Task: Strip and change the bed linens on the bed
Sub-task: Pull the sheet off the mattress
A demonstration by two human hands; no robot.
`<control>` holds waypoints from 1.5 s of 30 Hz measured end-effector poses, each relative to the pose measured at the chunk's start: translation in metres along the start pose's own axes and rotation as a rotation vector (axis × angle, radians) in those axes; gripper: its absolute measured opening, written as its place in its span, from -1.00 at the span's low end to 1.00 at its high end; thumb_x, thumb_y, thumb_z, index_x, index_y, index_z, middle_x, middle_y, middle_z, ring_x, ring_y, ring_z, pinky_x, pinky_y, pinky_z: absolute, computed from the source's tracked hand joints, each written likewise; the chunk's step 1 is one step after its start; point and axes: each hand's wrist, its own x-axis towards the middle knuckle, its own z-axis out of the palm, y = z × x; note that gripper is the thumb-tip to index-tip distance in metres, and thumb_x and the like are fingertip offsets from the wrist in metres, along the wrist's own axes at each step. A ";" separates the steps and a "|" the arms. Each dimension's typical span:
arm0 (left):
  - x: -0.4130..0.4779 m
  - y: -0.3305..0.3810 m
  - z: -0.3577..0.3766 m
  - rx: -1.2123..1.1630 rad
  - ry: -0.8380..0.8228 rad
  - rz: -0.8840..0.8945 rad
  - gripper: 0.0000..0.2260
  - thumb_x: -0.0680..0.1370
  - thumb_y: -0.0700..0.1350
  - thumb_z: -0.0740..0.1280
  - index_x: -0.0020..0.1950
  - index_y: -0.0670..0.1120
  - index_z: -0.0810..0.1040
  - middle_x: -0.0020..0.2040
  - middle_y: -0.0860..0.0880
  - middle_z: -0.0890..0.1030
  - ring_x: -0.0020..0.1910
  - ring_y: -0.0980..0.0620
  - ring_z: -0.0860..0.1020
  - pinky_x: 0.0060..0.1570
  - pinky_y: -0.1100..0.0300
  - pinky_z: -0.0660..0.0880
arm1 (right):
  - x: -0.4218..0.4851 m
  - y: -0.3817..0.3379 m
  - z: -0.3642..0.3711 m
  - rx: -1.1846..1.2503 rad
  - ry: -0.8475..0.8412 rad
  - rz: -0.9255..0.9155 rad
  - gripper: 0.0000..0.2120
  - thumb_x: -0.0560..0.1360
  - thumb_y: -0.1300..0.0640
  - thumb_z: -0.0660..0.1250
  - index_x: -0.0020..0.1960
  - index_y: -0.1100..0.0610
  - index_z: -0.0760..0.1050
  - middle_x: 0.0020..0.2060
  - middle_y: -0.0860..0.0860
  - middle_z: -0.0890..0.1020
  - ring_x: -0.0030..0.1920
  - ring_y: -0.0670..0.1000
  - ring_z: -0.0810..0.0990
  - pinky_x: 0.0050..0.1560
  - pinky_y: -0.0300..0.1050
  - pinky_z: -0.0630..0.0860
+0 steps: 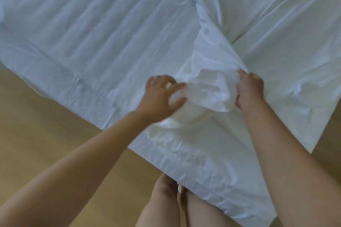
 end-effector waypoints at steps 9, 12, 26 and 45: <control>0.036 0.061 0.032 -0.343 -0.122 -0.441 -0.85 0.55 0.02 0.31 -0.16 0.03 0.40 -0.21 0.07 0.48 -0.25 0.06 0.41 -0.34 0.26 0.29 | 0.013 -0.004 -0.082 -0.059 -0.105 -0.118 -0.80 0.45 0.21 0.28 -0.34 0.11 0.38 -0.37 0.01 0.44 -0.34 0.00 0.40 -0.32 -0.21 0.37; 0.042 0.089 0.017 -0.343 0.019 -0.386 -0.74 0.56 -0.03 0.27 -0.28 0.02 0.28 -0.33 0.10 0.38 -0.37 0.14 0.33 -0.43 0.34 0.23 | 0.012 0.000 -0.104 -0.045 -0.084 -0.121 -0.91 0.48 0.17 0.28 -0.21 0.09 0.45 -0.27 -0.01 0.52 -0.25 -0.02 0.49 -0.28 -0.27 0.45; -0.015 0.134 -0.022 -0.214 0.009 -0.370 -0.91 0.54 -0.10 0.27 -0.03 0.03 0.37 -0.28 0.05 0.48 -0.31 0.05 0.47 -0.36 0.19 0.37 | -0.068 0.005 -0.081 0.160 -0.572 0.109 -0.64 0.50 -0.11 0.31 0.22 0.02 0.38 0.06 -0.04 0.59 0.00 -0.02 0.60 -0.18 -0.10 0.55; -0.027 0.110 0.012 -0.333 0.034 -0.499 -0.80 0.60 -0.21 0.08 -0.07 -0.27 0.44 -0.22 -0.07 0.46 -0.20 -0.05 0.42 -0.23 0.12 0.31 | -0.089 0.033 -0.068 -0.053 -0.517 0.107 -0.93 0.44 0.16 0.32 -0.08 0.05 0.47 -0.07 0.06 0.59 -0.19 0.02 0.57 -0.17 -0.08 0.53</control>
